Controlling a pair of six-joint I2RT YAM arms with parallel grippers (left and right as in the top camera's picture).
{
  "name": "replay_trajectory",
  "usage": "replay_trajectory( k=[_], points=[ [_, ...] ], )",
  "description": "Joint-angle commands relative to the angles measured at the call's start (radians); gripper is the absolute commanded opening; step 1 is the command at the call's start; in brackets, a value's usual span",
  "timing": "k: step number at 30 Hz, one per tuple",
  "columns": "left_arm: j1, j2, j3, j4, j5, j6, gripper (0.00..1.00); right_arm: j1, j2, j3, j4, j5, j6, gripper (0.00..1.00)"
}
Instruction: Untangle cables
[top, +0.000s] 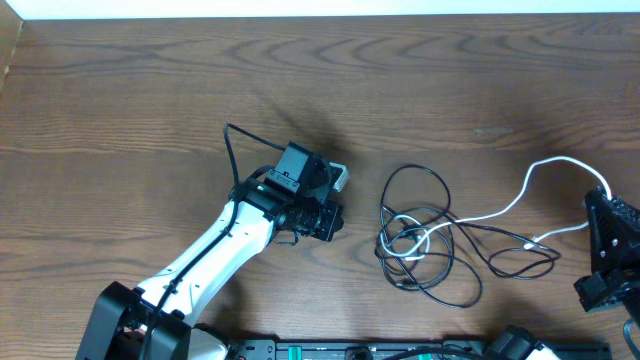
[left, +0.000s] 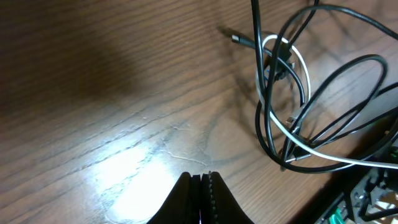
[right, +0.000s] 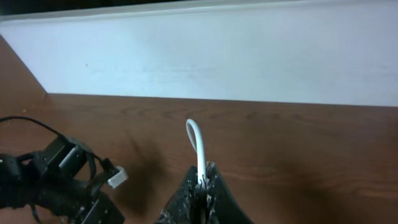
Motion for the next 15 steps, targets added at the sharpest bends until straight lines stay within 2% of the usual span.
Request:
replay_trajectory(
  k=[1, 6, 11, 15],
  points=[
    [-0.002, 0.004, -0.001, 0.021, 0.095, -0.012, 0.08, -0.008, 0.008, -0.005, 0.007, -0.01, 0.051, 0.01],
    [-0.003, 0.002, 0.0, 0.087, 0.29, -0.012, 0.08, -0.008, 0.099, -0.065, 0.126, -0.103, 0.007, 0.01],
    [-0.039, 0.0, 0.0, 0.047, 0.306, 0.003, 0.08, -0.016, 0.294, -0.072, 0.291, -0.111, -0.132, 0.01],
    [-0.075, 0.0, 0.0, 0.013, 0.305, 0.007, 0.08, -0.085, 0.414, -0.072, 0.498, -0.115, -0.155, 0.01]
  ],
)
